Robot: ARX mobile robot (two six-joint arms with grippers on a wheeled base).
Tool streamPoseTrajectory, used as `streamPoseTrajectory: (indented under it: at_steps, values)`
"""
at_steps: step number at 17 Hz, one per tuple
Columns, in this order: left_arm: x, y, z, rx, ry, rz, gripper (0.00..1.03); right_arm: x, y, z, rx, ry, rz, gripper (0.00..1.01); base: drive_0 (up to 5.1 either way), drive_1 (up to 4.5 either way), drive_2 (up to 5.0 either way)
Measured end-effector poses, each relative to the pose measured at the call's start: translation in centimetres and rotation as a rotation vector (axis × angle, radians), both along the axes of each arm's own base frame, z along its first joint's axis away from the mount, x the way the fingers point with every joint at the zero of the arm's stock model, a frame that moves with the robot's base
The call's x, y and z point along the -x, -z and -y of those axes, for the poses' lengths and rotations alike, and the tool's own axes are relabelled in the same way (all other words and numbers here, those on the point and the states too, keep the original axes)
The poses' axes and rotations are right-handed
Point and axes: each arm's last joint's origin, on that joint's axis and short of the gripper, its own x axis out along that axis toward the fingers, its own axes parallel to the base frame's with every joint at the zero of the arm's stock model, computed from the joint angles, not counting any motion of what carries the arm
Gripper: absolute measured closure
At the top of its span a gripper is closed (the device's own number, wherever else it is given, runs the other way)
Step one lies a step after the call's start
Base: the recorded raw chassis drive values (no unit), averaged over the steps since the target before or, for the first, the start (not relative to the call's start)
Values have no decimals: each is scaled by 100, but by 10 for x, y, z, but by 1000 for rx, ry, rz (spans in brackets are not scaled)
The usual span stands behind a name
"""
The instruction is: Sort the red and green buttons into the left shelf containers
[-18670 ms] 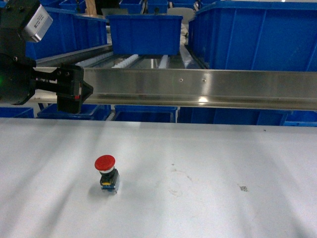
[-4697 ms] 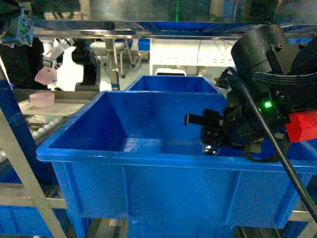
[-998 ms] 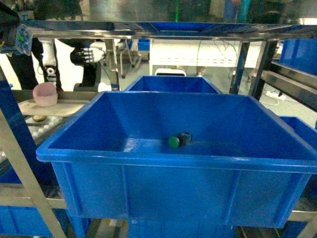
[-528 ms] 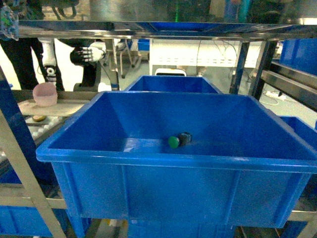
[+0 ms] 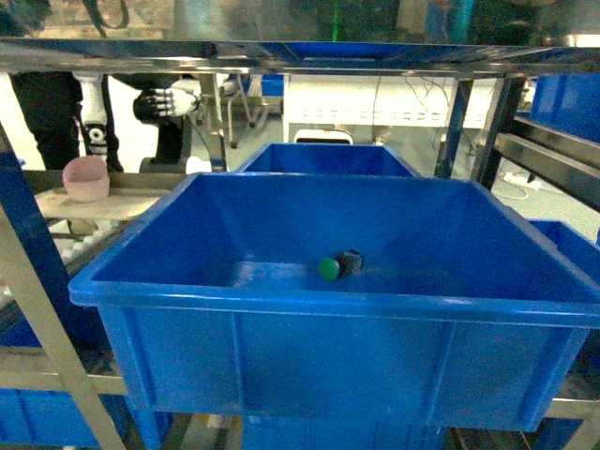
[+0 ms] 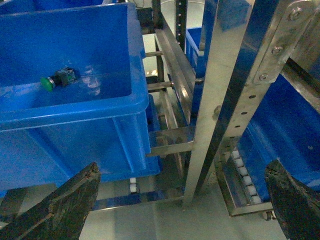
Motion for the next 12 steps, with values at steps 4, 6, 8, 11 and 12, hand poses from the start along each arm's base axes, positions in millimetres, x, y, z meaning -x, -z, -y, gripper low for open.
streamPoseTrajectory:
  at_steps: [4, 6, 8, 11, 12]
  values:
    - [-5, 1, -3, -17, 4, -3, 73, 0, 0, 0, 0, 0, 0, 3, 0, 0, 0]
    - [-5, 1, -3, -19, 7, -3, 73, 0, 0, 0, 0, 0, 0, 3, 0, 0, 0]
    - [-5, 1, -3, -22, 10, -3, 73, 0, 0, 0, 0, 0, 0, 3, 0, 0, 0]
    - [-5, 1, -3, -23, 9, -4, 73, 0, 0, 0, 0, 0, 0, 3, 0, 0, 0]
    - [-5, 1, -2, -23, 8, -5, 73, 0, 0, 0, 0, 0, 0, 3, 0, 0, 0]
